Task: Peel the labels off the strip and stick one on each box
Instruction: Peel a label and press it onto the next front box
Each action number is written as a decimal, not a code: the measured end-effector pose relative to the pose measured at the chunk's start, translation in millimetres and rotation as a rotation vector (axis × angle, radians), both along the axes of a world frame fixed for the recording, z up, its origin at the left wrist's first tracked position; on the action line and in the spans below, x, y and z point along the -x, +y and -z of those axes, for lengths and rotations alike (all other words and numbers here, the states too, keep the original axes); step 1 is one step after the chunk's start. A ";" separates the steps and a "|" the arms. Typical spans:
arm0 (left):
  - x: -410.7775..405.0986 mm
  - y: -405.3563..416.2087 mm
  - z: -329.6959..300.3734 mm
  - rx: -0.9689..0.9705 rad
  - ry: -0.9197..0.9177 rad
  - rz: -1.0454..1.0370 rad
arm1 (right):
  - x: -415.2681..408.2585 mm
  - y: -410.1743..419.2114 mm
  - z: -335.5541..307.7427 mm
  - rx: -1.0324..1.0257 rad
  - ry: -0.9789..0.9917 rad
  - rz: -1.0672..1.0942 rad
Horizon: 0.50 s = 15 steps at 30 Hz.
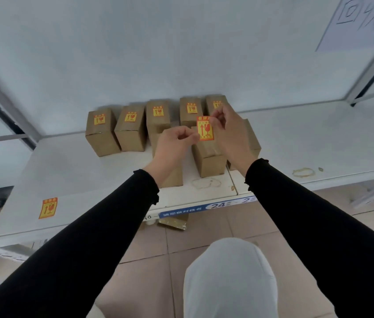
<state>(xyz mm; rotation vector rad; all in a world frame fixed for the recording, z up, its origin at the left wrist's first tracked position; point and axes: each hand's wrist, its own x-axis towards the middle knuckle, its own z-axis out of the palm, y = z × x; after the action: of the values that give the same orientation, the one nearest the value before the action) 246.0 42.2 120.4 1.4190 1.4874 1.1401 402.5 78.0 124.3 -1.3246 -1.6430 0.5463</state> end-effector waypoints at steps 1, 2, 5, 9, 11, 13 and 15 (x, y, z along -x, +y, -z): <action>-4.6 3.8 2.1 -0.002 0.008 0.002 | -4.9 2.8 1.1 0.003 0.006 0.001; -8.8 6.9 3.4 -0.002 0.015 -0.003 | -9.2 6.0 2.5 0.002 0.011 0.002; -19.7 17.1 8.0 0.008 0.069 -0.021 | -19.5 17.5 6.7 0.008 0.012 -0.006; -31.5 32.1 16.0 0.040 0.148 -0.060 | -27.5 36.4 16.4 0.039 -0.053 -0.022; -35.8 39.7 20.5 0.060 0.173 -0.070 | -28.4 46.3 23.3 0.052 -0.131 -0.022; -38.7 46.7 26.1 0.087 0.211 -0.076 | -26.7 55.9 30.8 0.067 -0.183 -0.034; -40.7 52.6 32.1 0.119 0.259 -0.079 | -24.4 63.8 37.0 0.090 -0.229 -0.039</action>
<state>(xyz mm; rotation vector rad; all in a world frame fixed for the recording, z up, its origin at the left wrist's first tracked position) 286.7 94.7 88.3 1.4791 1.7754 0.9231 426.8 141.8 87.4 -1.4677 -1.8525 0.5121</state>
